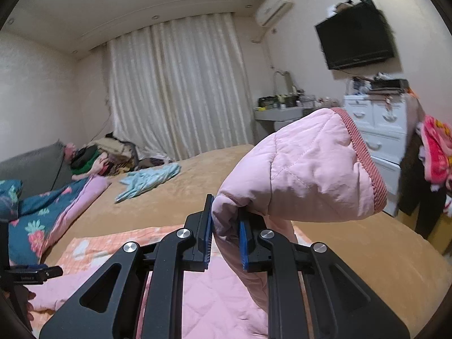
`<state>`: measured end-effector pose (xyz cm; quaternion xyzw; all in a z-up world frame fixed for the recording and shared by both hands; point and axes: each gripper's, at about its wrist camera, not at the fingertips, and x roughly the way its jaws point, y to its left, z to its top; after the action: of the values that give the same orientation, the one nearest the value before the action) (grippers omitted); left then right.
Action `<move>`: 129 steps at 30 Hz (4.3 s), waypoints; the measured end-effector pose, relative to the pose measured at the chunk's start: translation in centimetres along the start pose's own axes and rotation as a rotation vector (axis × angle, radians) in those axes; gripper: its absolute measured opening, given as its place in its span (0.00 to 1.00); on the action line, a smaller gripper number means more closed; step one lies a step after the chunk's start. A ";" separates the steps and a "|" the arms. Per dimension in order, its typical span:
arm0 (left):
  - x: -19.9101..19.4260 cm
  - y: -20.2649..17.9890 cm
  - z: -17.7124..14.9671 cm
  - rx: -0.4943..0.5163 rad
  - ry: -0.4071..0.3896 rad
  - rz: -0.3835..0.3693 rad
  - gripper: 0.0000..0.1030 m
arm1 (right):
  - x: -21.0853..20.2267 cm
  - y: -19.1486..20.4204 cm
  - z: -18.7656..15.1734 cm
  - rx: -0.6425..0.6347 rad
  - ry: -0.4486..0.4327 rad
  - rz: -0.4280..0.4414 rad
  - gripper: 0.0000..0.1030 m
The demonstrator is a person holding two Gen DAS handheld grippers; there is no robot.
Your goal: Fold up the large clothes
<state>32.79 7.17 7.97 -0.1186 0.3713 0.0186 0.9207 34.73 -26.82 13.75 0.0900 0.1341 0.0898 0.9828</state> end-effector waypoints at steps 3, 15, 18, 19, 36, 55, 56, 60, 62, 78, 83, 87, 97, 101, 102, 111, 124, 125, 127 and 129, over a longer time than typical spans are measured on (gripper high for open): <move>-0.8 1.0 0.2 -0.018 -0.008 -0.009 0.91 | 0.2 2.7 -0.1 -0.029 0.011 0.025 0.14; -2.5 6.0 -0.3 -0.120 -0.035 -0.043 0.91 | 2.0 10.8 -2.7 -0.147 0.084 0.128 0.14; -2.5 7.0 -0.6 -0.137 -0.034 -0.046 0.91 | 2.8 12.9 -3.9 -0.184 0.112 0.155 0.14; -2.4 7.3 -0.8 -0.147 -0.031 -0.050 0.91 | 3.0 13.4 -4.3 -0.192 0.118 0.160 0.14; -0.7 11.5 -2.8 -0.253 0.009 -0.083 0.91 | 8.0 23.8 -17.7 -0.543 0.352 0.233 0.14; 5.5 13.1 -8.2 -0.448 0.195 -0.274 0.91 | 8.3 27.5 -25.8 -0.554 0.602 0.430 0.59; 6.1 13.0 -8.6 -0.458 0.210 -0.287 0.91 | 7.9 27.1 -25.4 -0.522 0.607 0.443 0.67; 8.6 12.8 -10.6 -0.504 0.285 -0.296 0.91 | 6.2 24.4 -23.8 -0.450 0.600 0.457 0.74; 9.3 12.6 -11.3 -0.502 0.294 -0.265 0.91 | 5.4 22.1 -23.0 -0.425 0.603 0.439 0.75; 5.6 9.1 -7.1 -0.284 0.038 -0.193 0.08 | 4.7 4.4 -18.9 -0.154 0.566 0.110 0.80; 6.1 10.3 -7.2 -0.236 0.046 -0.120 0.08 | 6.1 3.4 -17.7 -0.088 0.561 0.082 0.81; 8.2 11.2 -9.3 -0.249 0.120 -0.087 0.09 | 7.4 4.8 -17.5 -0.116 0.577 0.102 0.82; 8.9 11.7 -11.1 -0.239 0.152 -0.075 0.11 | 11.9 5.8 -20.3 -0.185 0.710 0.083 0.82; 9.1 11.5 -11.4 -0.234 0.157 -0.083 0.15 | 12.4 4.7 -21.8 -0.163 0.718 0.053 0.82; 9.1 11.3 -11.4 -0.234 0.158 -0.080 0.18 | 12.4 4.6 -22.0 -0.164 0.714 0.048 0.82; 7.9 11.0 -10.9 -0.208 0.180 -0.062 0.56 | 10.7 5.7 -21.1 -0.135 0.692 0.048 0.90; 2.3 12.5 -11.0 -0.214 0.152 0.009 0.91 | 5.2 9.6 -17.9 -0.111 0.598 0.122 0.96; 1.9 12.7 -11.0 -0.214 0.147 0.018 0.91 | 4.9 10.1 -17.8 -0.112 0.596 0.127 0.96; 1.0 13.3 -11.1 -0.214 0.134 0.037 0.91 | 4.3 11.2 -17.5 -0.117 0.589 0.143 0.96; 0.0 14.0 -11.3 -0.219 0.119 0.055 0.91 | 3.8 12.1 -17.3 -0.127 0.585 0.154 0.96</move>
<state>23.45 18.16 -2.77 -0.2091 0.4239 0.0771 0.8778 31.63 -11.70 -1.19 0.0088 0.3983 0.1942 0.8964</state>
